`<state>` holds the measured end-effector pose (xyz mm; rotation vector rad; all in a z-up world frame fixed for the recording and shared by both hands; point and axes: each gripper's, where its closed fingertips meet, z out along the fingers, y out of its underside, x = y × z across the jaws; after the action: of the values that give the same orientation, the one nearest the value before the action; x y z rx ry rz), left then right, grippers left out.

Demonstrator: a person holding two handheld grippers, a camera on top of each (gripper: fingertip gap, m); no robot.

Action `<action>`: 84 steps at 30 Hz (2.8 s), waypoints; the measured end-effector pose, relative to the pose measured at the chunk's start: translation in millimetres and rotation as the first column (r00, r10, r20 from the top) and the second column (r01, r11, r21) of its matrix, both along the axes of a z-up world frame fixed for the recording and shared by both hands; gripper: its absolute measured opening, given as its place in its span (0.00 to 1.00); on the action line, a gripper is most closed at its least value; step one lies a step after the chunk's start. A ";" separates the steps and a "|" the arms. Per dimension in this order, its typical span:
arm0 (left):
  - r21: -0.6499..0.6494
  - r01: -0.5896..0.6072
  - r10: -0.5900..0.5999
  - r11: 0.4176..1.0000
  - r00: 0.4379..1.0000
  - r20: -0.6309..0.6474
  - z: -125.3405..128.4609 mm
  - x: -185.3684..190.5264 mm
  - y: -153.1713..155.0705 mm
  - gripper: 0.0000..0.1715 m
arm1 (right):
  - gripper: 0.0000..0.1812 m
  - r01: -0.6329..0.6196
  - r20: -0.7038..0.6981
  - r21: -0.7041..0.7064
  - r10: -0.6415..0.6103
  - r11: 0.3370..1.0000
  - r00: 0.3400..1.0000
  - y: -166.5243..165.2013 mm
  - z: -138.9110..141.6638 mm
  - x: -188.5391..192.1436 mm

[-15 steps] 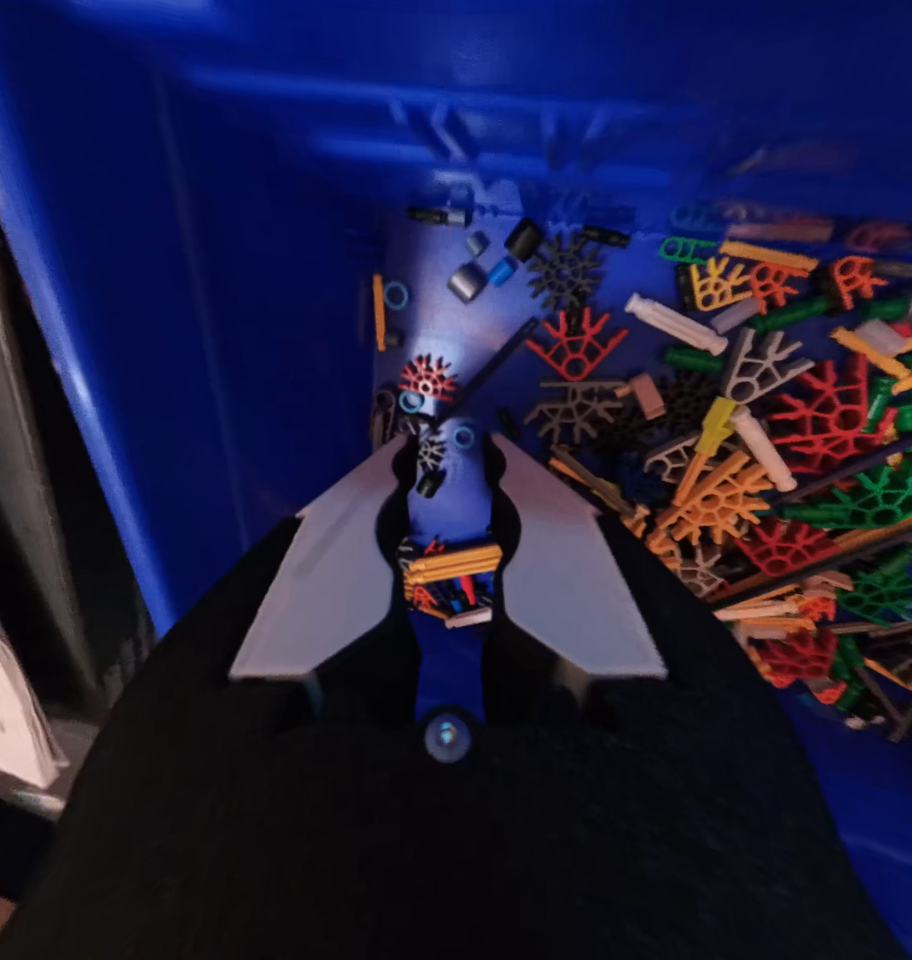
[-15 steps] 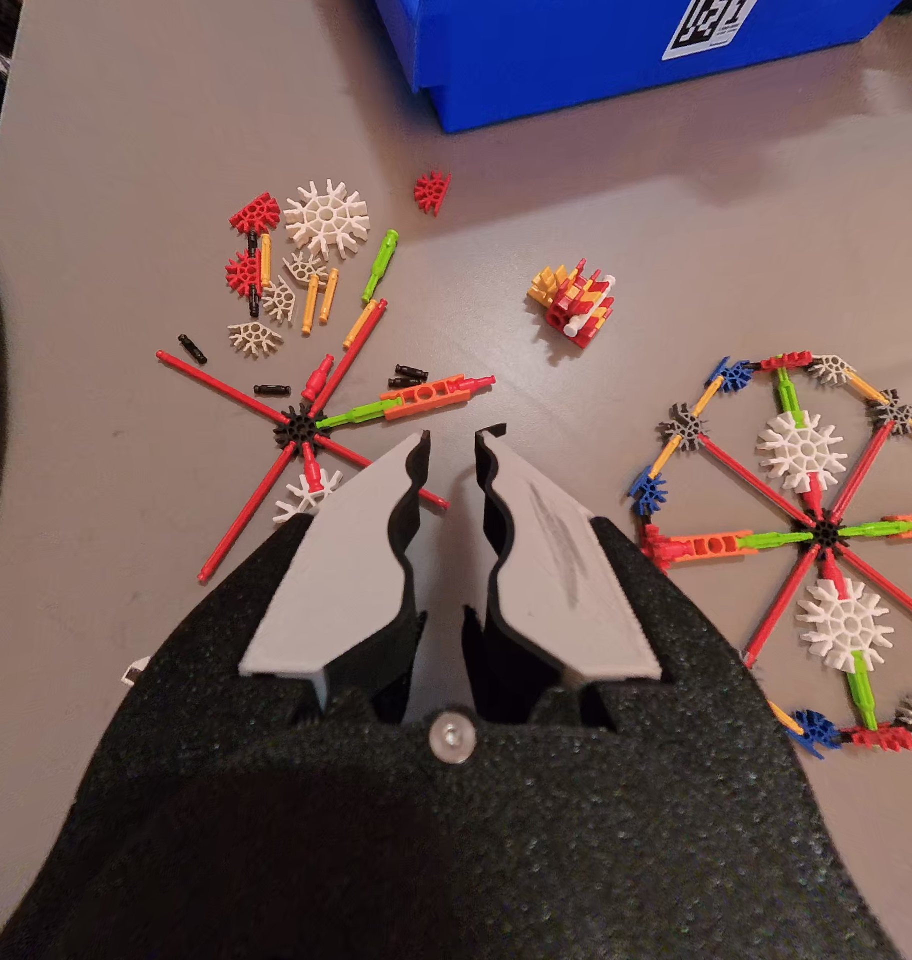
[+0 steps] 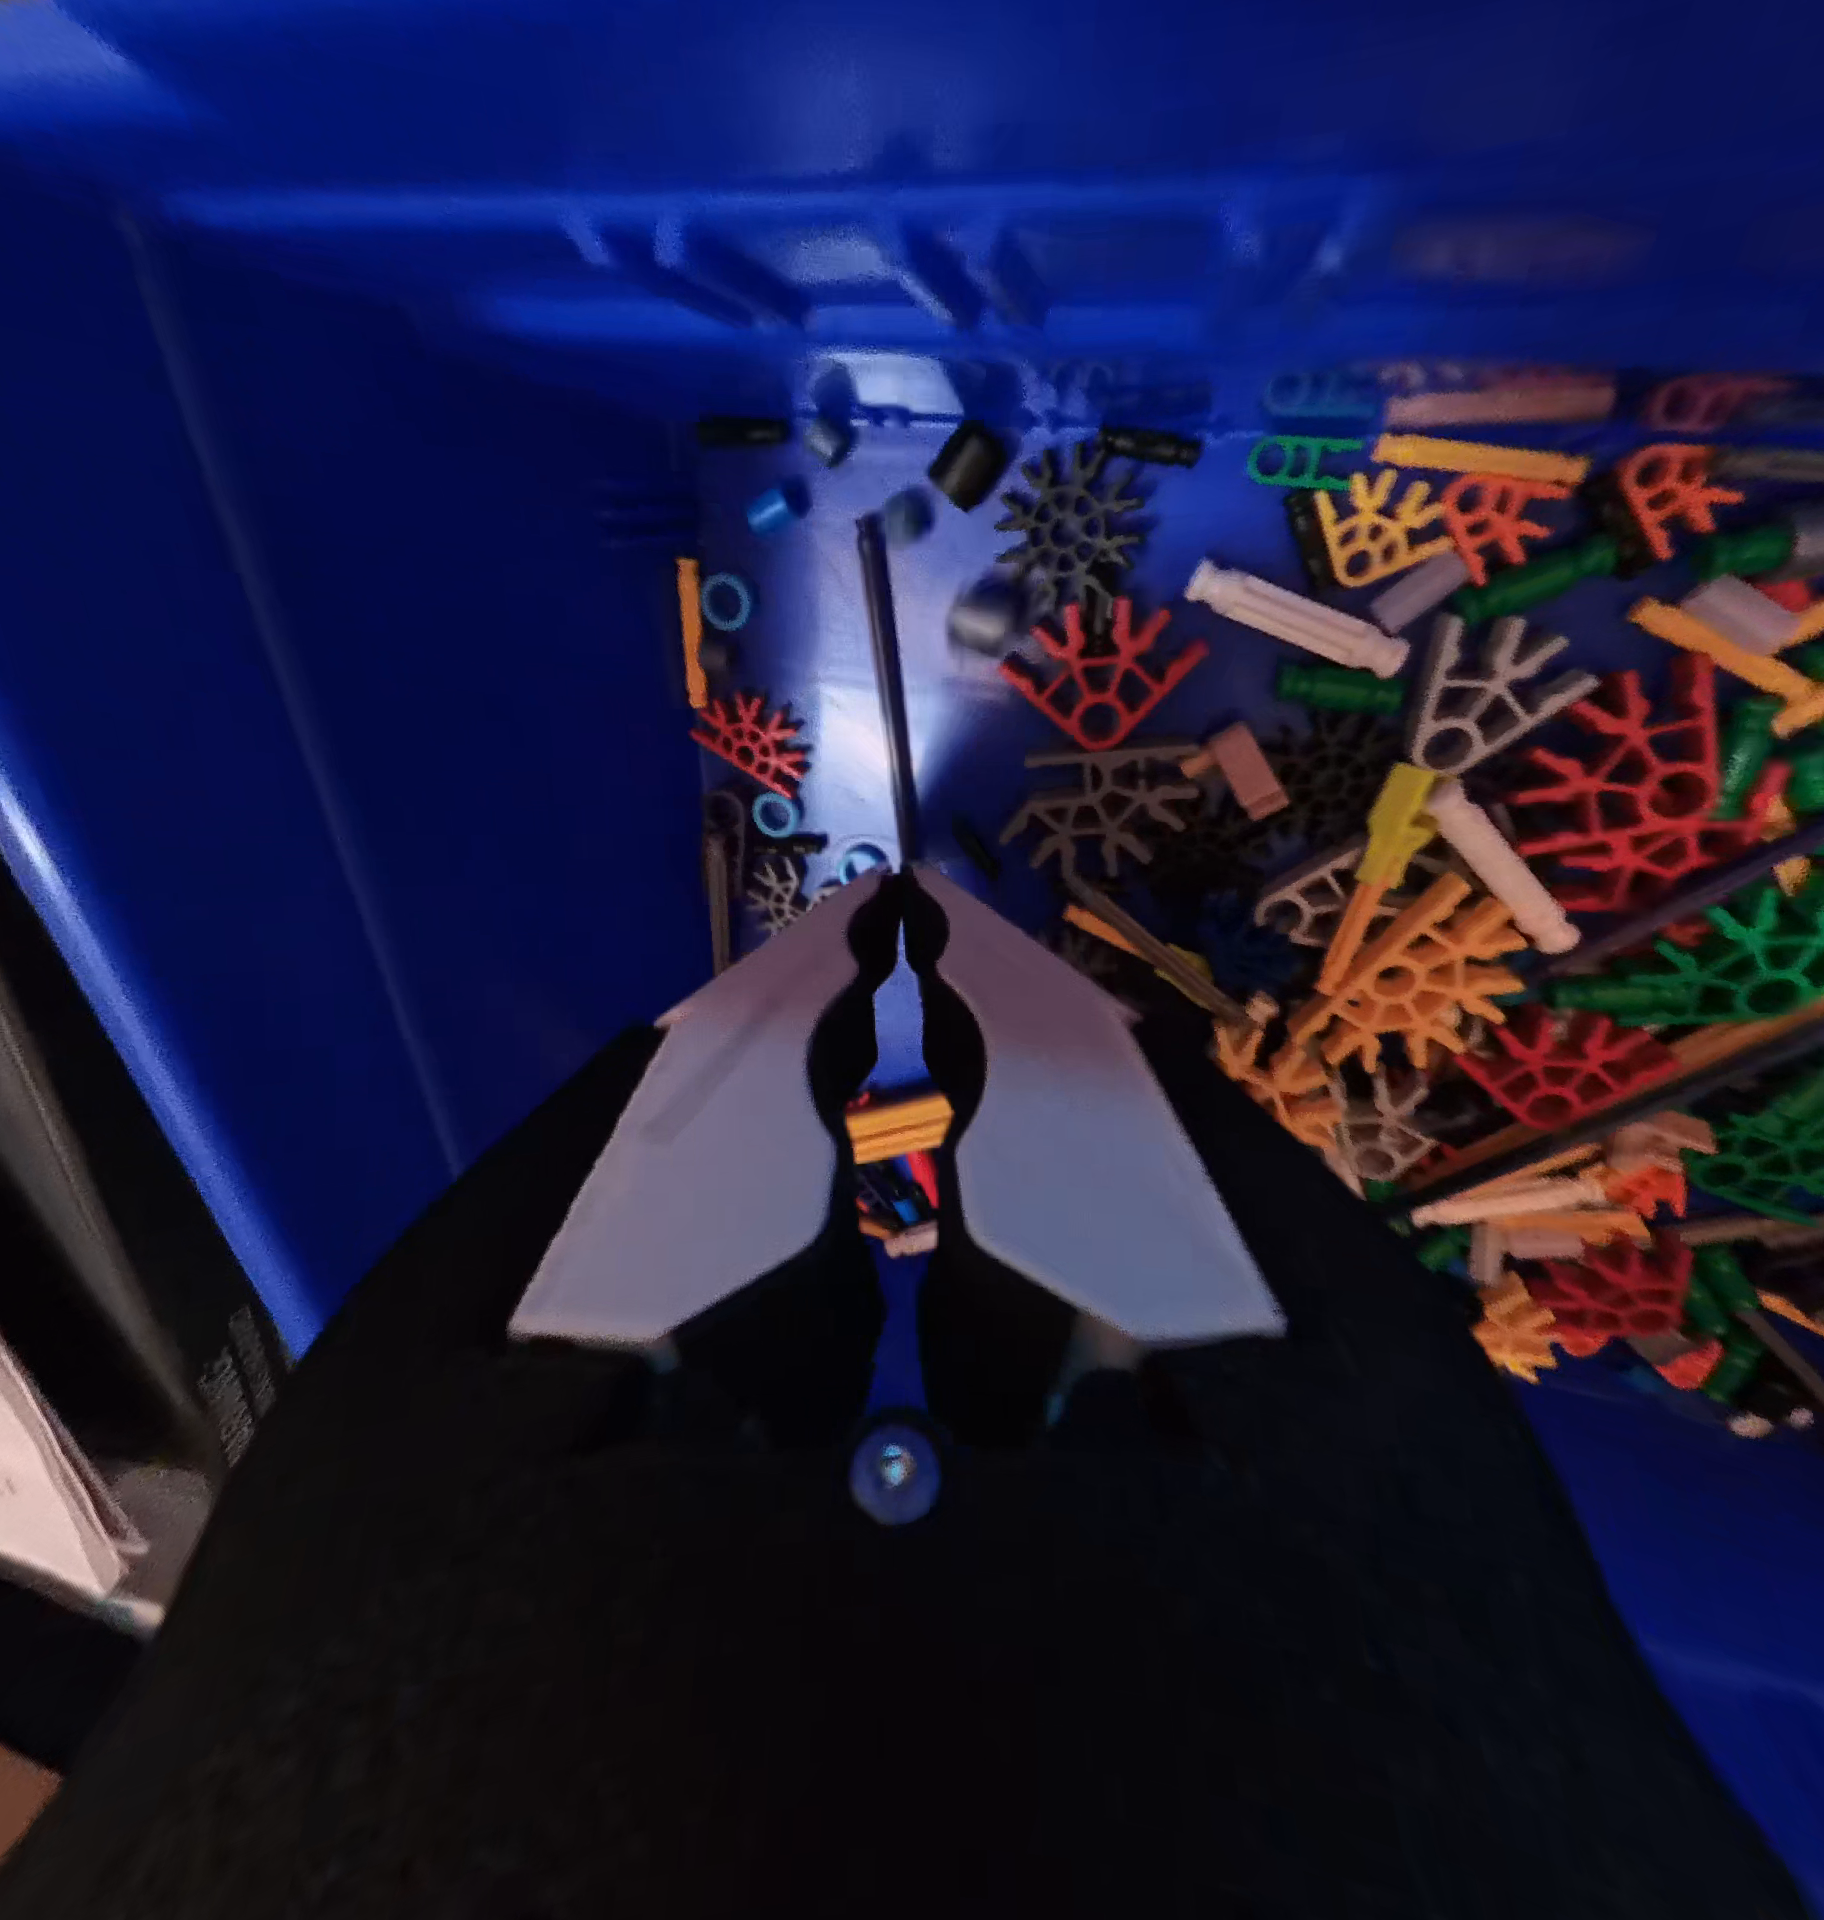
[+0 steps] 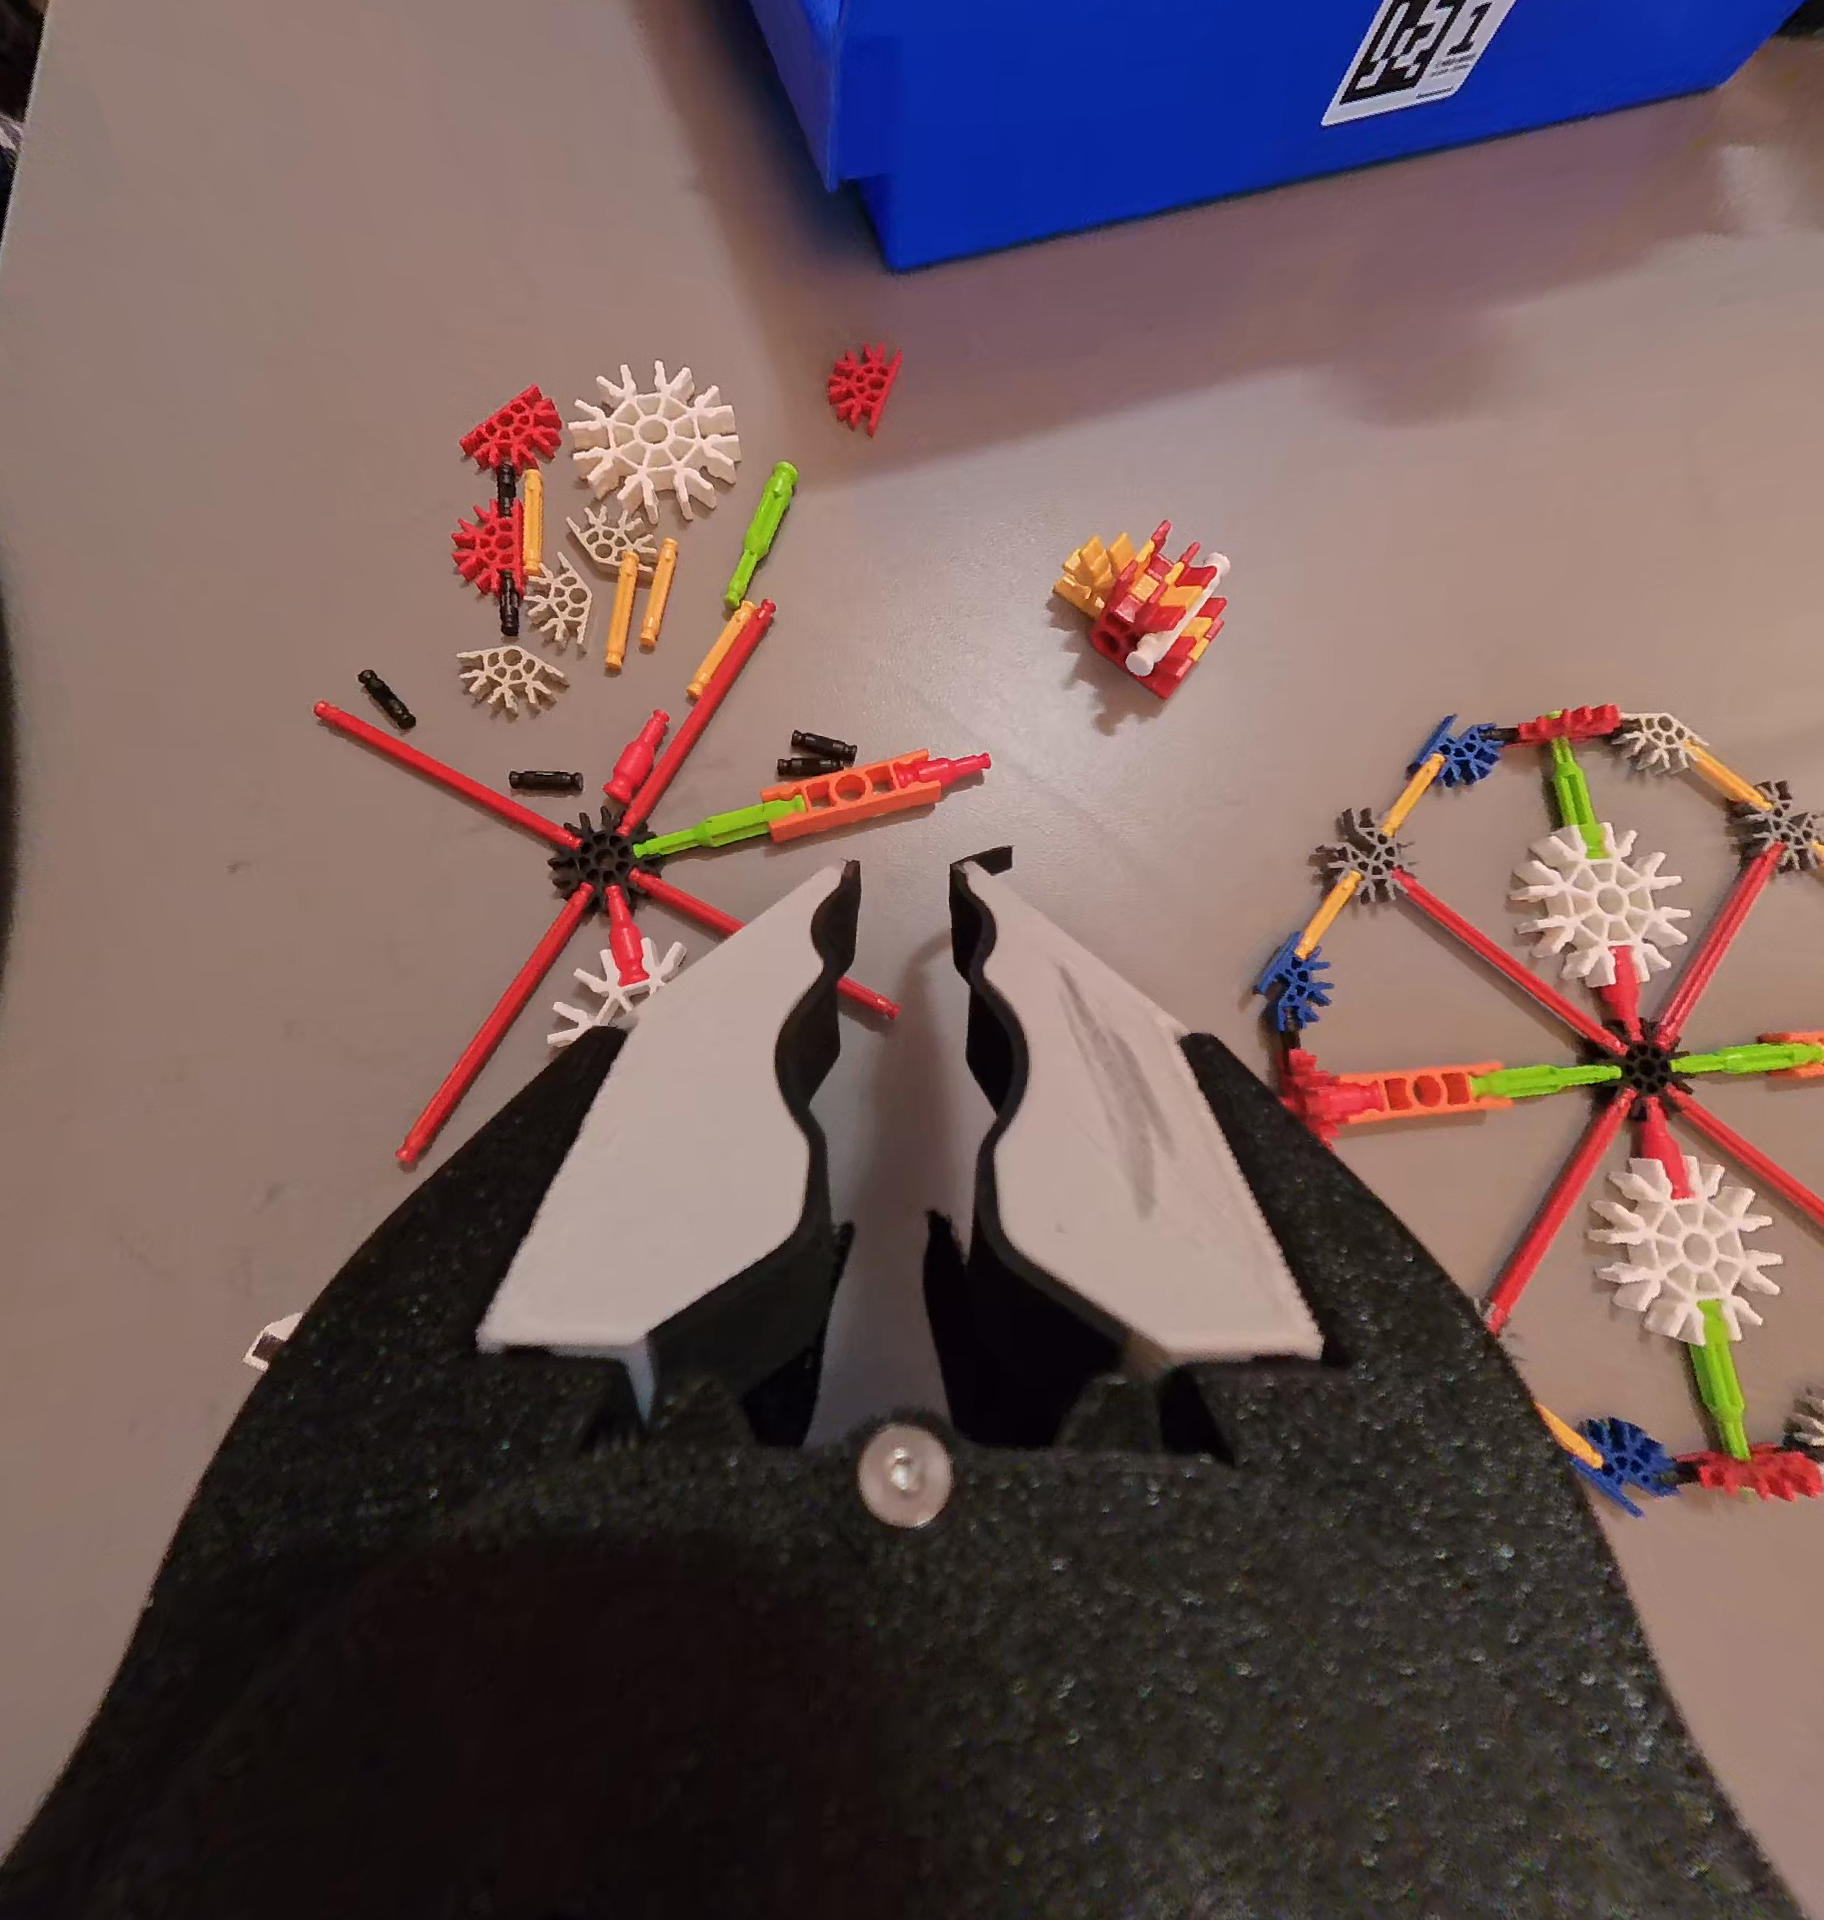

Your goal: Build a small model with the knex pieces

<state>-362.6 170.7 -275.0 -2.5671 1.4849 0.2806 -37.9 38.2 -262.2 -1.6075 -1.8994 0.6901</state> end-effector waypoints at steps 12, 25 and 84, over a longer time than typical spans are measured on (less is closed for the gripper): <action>0.094 -0.137 0.136 0.986 0.991 0.014 25.5 -12.4 1.4 0.09 | 0.09 -0.005 0.003 0.006 0.005 1.000 1.000 -1.7 0.1 -0.7; -0.036 -0.237 0.237 0.971 0.972 -0.013 -7.6 -24.4 12.3 0.13 | 0.09 -0.003 -0.003 0.010 0.003 1.000 1.000 -1.2 2.6 0.1; -0.136 -0.369 0.386 0.920 0.912 0.140 -5.2 -16.5 5.5 0.00 | 0.09 -0.013 -0.008 0.011 0.013 1.000 1.000 -3.9 4.9 -0.5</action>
<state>-379.1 176.2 -280.1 -2.8720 0.9627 0.0304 -38.4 34.3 -257.4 -1.5852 -1.9058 0.6899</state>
